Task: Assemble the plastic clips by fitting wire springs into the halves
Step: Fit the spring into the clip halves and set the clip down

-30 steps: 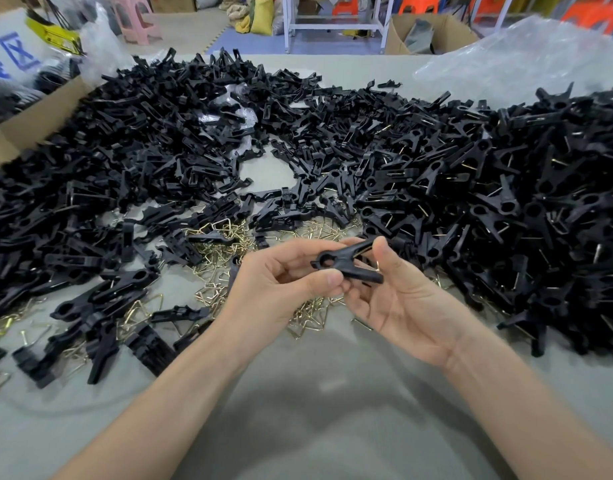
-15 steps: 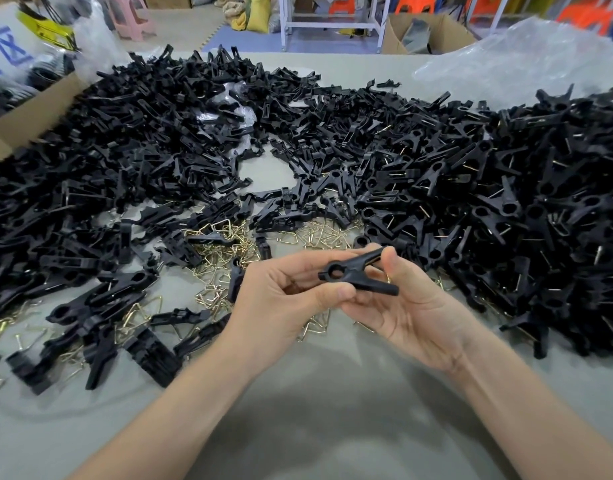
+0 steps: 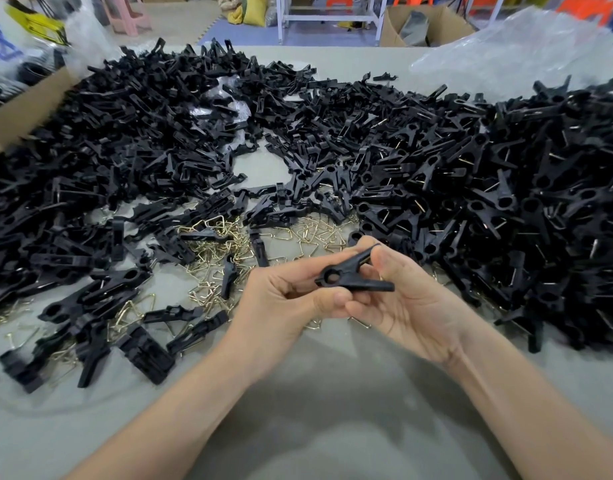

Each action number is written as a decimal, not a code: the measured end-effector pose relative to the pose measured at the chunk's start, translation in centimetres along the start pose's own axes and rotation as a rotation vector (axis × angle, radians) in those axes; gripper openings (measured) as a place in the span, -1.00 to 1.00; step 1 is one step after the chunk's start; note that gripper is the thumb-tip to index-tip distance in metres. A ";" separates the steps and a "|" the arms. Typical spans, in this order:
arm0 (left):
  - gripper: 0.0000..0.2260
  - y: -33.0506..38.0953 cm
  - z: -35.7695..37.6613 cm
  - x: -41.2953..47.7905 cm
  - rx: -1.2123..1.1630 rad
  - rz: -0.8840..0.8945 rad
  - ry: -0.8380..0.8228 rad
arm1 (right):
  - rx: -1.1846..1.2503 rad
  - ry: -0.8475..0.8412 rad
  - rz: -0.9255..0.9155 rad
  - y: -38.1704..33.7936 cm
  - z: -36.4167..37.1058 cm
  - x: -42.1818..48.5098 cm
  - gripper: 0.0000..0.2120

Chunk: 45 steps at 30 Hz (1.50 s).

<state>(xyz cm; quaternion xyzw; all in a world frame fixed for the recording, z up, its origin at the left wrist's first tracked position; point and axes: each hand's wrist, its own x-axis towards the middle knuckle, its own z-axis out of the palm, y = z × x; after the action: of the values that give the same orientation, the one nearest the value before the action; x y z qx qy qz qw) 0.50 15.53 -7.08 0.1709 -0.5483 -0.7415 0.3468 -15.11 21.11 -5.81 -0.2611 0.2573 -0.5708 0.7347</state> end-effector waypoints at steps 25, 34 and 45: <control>-0.66 1.4 -2.4 0.6 0.672 0.227 0.030 | -0.074 -0.046 -0.017 0.8 1.2 0.0 -0.56; -0.70 1.4 -1.5 0.4 0.752 0.405 0.027 | 0.000 -0.142 0.025 0.9 1.6 0.0 -0.37; -0.68 1.7 -1.6 0.5 0.972 0.466 0.030 | -0.014 0.000 -0.010 1.0 1.3 0.1 -0.46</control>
<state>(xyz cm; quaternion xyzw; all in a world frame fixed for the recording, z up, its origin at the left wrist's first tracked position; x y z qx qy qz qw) 1.76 13.82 -5.93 0.1961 -0.8466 -0.3033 0.3908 -13.51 21.31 -5.55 -0.2673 0.2600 -0.5729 0.7299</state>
